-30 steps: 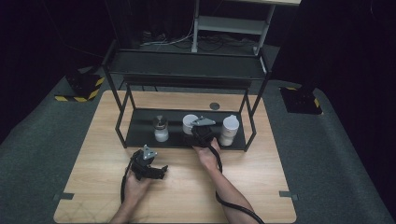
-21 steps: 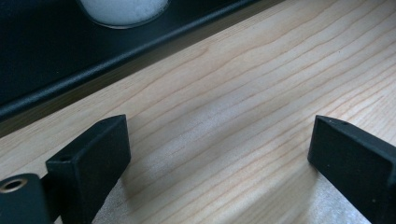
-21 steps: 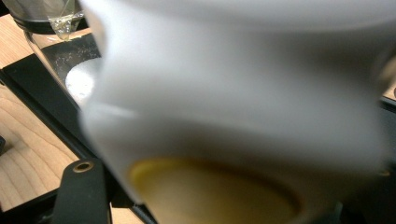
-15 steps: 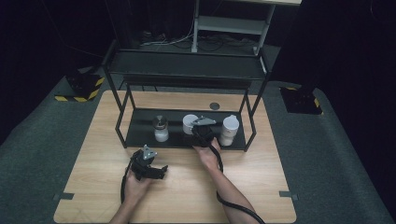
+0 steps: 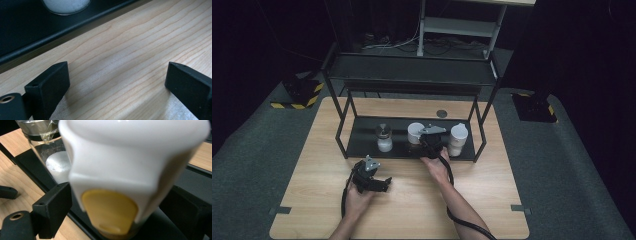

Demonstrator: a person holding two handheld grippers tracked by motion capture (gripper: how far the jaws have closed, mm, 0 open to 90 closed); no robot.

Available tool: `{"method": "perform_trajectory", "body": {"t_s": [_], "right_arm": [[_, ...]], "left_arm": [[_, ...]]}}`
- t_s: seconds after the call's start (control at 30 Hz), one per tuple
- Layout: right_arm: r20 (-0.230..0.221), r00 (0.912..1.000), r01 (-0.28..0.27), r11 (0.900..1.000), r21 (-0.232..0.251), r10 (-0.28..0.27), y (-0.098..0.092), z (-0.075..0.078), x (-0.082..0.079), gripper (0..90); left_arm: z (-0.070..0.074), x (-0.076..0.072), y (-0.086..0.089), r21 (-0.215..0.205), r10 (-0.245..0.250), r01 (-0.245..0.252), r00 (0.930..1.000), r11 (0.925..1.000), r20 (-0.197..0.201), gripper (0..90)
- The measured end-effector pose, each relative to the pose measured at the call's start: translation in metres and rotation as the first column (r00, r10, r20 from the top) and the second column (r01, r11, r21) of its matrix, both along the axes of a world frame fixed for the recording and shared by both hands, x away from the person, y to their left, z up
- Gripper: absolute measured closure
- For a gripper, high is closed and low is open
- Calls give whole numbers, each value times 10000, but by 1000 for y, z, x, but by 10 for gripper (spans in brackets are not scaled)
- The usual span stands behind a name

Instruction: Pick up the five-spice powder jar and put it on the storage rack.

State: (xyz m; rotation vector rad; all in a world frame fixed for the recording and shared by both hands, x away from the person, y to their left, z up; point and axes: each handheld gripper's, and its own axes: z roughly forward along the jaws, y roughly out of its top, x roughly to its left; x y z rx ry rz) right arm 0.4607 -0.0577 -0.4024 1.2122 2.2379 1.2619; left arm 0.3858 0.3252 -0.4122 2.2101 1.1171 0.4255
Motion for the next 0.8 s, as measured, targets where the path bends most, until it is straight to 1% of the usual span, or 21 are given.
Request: {"method": "perform_trajectory", "body": {"t_s": [0.07,0.27,0.4,0.8], "right_arm": [[-9,10000,46,10000,49,-46,-1,0,-2,102],[118,9999,100,9998,-162,-98,-4,3,-11,101],[124,9998,169,9997,-156,-167,-8,3,-16,101],[-5,9999,159,9998,-154,-159,-18,-2,-32,103]], "left_arm": [[0,0,0,0,1,-1,10000,10000,3,57],[0,0,0,-7,1,-1,10000,10000,2,57],[0,0,0,-12,5,-5,10000,10000,1,57],[0,0,0,-6,2,-2,10000,10000,2,57]]}}
